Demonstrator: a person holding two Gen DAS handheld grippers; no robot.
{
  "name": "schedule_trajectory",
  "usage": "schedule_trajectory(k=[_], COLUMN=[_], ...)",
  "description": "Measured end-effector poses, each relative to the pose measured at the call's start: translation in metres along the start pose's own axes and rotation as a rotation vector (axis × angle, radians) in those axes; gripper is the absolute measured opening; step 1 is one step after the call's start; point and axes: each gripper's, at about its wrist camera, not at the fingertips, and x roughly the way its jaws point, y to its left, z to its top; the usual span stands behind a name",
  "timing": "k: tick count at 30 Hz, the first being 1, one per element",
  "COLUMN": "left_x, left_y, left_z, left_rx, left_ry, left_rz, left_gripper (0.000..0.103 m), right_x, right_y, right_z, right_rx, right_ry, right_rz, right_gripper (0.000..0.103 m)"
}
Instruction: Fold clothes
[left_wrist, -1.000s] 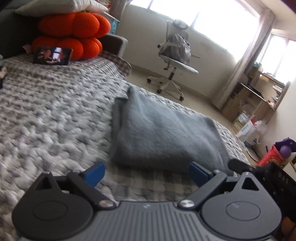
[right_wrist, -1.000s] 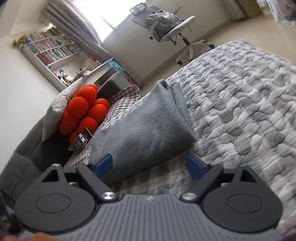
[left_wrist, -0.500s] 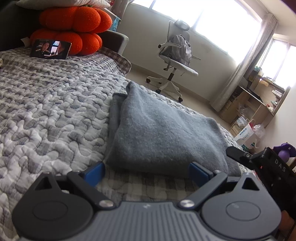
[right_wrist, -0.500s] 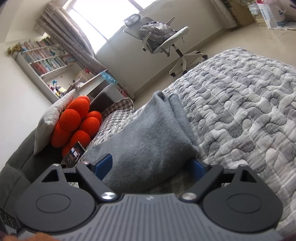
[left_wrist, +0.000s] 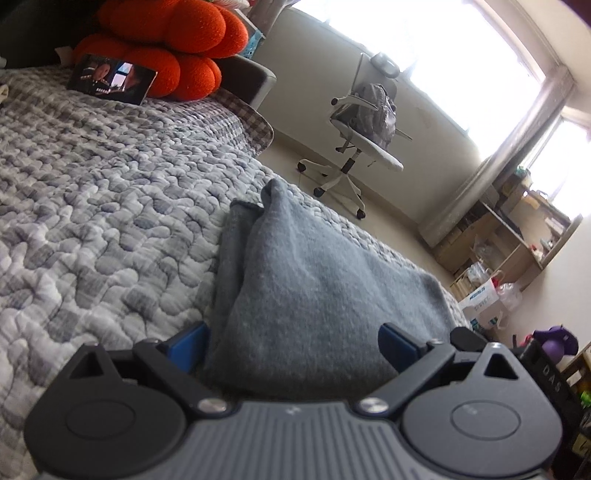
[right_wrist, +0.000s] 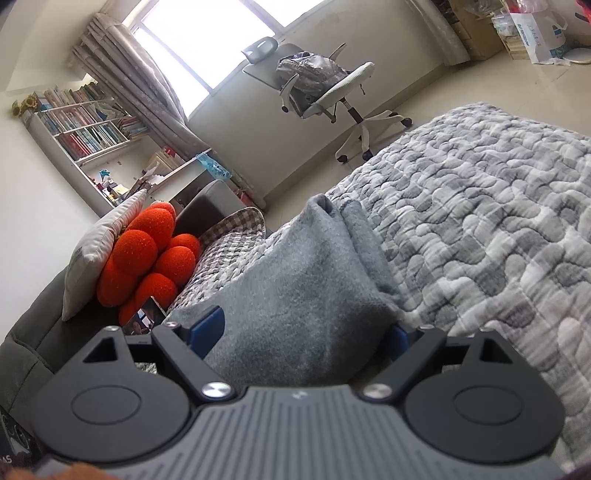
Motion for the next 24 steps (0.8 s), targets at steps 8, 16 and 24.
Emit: schedule_trajectory(k=[8,16,24], left_x=[0.016,0.030,0.042], left_y=[0.005,0.016,0.018], left_z=[0.019,0.037,0.048], left_rx=[-0.051,-0.137,-0.155], left_ry=[0.049,0.105,0.153], left_rz=[-0.040,-0.103,-0.145], left_gripper=[0.099,0.099,0.098], right_x=[0.008,0.015,0.025], right_y=[0.000,-0.003,-0.004], right_z=[0.006,0.015,0.030], right_rx=[0.003,0.015,-0.021], right_ry=[0.014,0.039,0.108], right_rz=[0.011,0.029,0.062], right_gripper=[0.090,0.090,0.090])
